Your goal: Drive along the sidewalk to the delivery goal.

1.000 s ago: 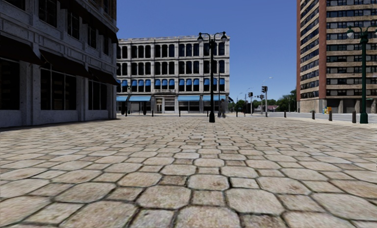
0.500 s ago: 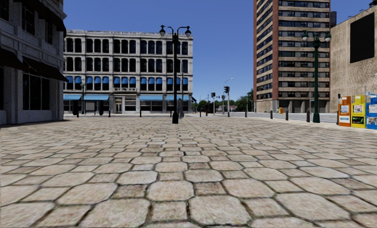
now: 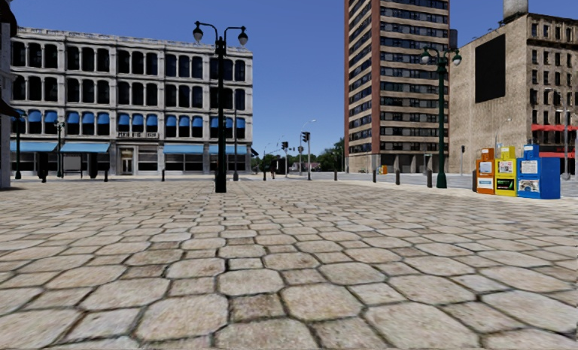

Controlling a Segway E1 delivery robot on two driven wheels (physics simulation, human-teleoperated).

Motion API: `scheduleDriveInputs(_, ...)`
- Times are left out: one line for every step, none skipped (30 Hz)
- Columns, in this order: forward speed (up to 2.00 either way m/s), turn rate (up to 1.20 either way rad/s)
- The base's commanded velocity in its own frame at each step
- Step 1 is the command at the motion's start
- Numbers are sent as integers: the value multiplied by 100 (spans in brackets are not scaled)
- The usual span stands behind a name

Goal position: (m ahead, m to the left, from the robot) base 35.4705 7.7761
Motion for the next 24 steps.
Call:
scheduleDriveInputs(200, -52)
scheduleDriveInputs(200, -49)
scheduleDriveInputs(200, -49)
scheduleDriveInputs(200, -33)
scheduleDriveInputs(200, -15)
scheduleDriveInputs(200, 0)
scheduleDriveInputs(200, 0)
scheduleDriveInputs(200, 0)
scheduleDriveInputs(200, 0)
scheduleDriveInputs(200, 0)
scheduleDriveInputs(200, 0)
scheduleDriveInputs(200, 0)
scheduleDriveInputs(200, 0)
scheduleDriveInputs(200, 0)
scheduleDriveInputs(200, 0)
scheduleDriveInputs(200, 0)
scheduleDriveInputs(200, 0)
scheduleDriveInputs(200, 0)
scheduleDriveInputs(200, 0)
scheduleDriveInputs(200, 0)
scheduleDriveInputs(200, 0)
scheduleDriveInputs(200, 0)
scheduleDriveInputs(200, 0)
scheduleDriveInputs(200, 0)
